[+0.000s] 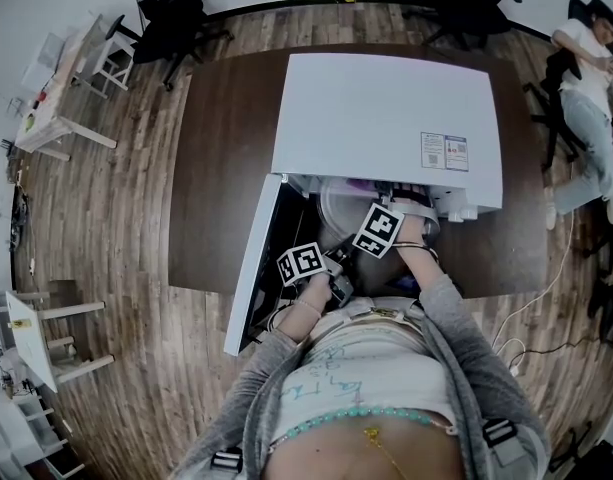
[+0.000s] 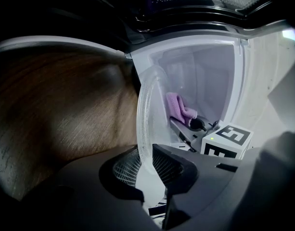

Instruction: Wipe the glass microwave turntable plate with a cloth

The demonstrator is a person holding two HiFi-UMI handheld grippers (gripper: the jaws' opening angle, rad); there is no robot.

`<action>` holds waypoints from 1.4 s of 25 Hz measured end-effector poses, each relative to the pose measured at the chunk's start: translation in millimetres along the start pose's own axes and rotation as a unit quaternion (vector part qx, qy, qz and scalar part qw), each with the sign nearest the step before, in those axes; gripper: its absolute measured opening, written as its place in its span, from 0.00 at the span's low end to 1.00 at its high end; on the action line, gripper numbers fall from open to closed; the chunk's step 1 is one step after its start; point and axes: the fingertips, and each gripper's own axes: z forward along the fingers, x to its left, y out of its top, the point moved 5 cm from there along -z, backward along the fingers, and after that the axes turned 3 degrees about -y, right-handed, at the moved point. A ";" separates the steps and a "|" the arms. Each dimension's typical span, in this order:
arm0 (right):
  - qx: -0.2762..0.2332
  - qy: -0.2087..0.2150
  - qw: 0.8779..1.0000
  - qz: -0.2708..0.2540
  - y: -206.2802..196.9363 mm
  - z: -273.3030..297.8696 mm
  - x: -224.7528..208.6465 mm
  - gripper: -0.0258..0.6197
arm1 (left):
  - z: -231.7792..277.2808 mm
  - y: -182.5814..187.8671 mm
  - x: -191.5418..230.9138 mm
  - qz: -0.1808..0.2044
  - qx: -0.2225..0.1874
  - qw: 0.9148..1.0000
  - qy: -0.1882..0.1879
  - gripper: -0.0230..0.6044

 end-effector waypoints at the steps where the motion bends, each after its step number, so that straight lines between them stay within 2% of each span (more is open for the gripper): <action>1: 0.003 0.000 1.000 0.002 -2.0 -0.2 0.3 0.23 | 0.3 0.0 0.1 0.000 0.000 1.000 0.000 0.14; 12: 0.035 0.013 0.999 0.001 -13.2 -10.3 10.2 0.23 | -1.6 -0.4 -2.4 0.003 -0.004 1.000 -0.002 0.14; 24: 0.052 0.023 0.998 0.004 -31.2 -25.8 25.3 0.23 | -3.9 -1.5 -2.6 -0.013 -0.023 1.000 -0.008 0.14; 35: 0.052 0.034 0.998 -0.004 -37.2 -38.8 40.2 0.23 | -4.1 -2.3 -3.0 0.004 -0.033 0.999 -0.011 0.14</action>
